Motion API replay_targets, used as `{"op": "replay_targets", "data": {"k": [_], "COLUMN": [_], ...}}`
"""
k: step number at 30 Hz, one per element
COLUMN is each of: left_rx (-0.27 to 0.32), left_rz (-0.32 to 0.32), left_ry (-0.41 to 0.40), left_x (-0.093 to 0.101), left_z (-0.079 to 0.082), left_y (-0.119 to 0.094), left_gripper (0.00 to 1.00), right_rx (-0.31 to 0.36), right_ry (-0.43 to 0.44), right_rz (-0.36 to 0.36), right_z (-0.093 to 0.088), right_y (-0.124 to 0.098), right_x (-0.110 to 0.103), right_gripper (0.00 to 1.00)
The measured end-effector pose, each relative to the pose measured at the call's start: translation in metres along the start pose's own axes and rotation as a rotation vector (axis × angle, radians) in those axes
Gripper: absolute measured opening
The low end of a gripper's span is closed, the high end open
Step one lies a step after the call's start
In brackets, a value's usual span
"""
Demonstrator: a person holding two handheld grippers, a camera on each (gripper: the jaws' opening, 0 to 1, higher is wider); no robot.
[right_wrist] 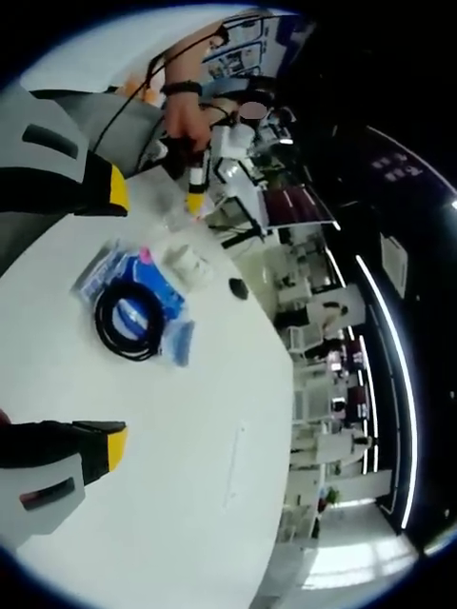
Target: Arrange the tabletop items into an orderly group along one side of the table until the central work area is clear of visible clutter.
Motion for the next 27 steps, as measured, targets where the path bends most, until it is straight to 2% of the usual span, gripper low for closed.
{"op": "replay_targets", "data": {"k": [14, 19, 24, 27], "left_rx": [-0.008, -0.002, 0.016, 0.028], "left_rz": [-0.045, -0.052, -0.065, -0.071], "left_ry": [0.037, 0.041, 0.053, 0.061], "left_x": [-0.001, 0.001, 0.012, 0.012], "left_z": [0.003, 0.014, 0.032, 0.043], "left_y": [0.002, 0.005, 0.004, 0.012], "left_gripper": [0.40, 0.39, 0.39, 0.39], "right_rx": [-0.002, -0.002, 0.000, 0.000], "right_ry": [0.020, 0.029, 0.035, 0.039], "right_rz": [-0.018, -0.031, -0.038, -0.043], "right_z": [-0.005, -0.006, -0.005, -0.006], "right_y": [-0.011, -0.014, -0.016, -0.017], "right_x": [0.003, 0.005, 0.006, 0.006], "right_gripper": [0.91, 0.90, 0.90, 0.90]}}
Point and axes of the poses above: the point that each gripper's makers call its tool centre point, and the gripper's own axes: y roughly forward along the fingers, x roughly to its right, z roughly out of its top, the point moved 2 cm from there along -y, roughly backward along the fingers, and after that the axes turned 15 degrees about -y, right-handed, at the moved point
